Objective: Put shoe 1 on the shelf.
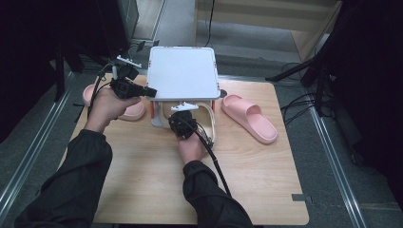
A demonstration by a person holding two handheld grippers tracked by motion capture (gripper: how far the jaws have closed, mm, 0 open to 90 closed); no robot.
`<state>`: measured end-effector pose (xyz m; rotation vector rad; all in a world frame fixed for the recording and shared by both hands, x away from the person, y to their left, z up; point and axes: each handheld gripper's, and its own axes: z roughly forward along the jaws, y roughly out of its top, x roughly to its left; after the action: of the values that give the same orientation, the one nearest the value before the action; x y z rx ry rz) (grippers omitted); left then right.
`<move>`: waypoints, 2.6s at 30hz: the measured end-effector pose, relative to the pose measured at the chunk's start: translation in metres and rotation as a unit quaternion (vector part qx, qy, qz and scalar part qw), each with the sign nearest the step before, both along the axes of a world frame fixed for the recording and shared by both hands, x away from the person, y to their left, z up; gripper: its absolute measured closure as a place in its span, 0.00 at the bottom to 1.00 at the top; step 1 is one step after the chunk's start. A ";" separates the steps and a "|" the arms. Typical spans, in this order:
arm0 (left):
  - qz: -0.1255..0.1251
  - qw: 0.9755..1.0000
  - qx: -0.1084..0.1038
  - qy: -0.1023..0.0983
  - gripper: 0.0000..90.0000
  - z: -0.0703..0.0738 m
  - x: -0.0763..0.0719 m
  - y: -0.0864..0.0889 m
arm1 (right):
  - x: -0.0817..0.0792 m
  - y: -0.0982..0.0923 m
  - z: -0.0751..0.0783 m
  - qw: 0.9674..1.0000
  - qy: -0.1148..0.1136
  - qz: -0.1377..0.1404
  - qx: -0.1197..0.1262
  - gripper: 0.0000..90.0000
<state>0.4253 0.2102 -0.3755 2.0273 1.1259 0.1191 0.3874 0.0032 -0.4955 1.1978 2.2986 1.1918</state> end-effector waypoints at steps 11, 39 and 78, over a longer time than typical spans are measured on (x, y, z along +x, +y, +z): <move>0.003 1.000 0.001 0.001 0.94 0.000 -0.001 0.000 | -0.033 -0.018 0.010 1.000 0.009 0.027 0.013 1.00; 0.005 1.000 -0.003 -0.002 0.94 -0.001 -0.001 0.000 | -0.095 -0.118 0.001 0.998 0.044 0.030 0.020 1.00; 0.002 1.000 0.003 -0.006 0.92 0.000 -0.002 0.001 | 0.011 -0.102 -0.012 0.997 0.040 -0.042 0.042 1.00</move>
<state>0.4232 0.2109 -0.3757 2.0268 1.1227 0.1363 0.3984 -0.0985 -0.5071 1.3812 2.2507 1.2435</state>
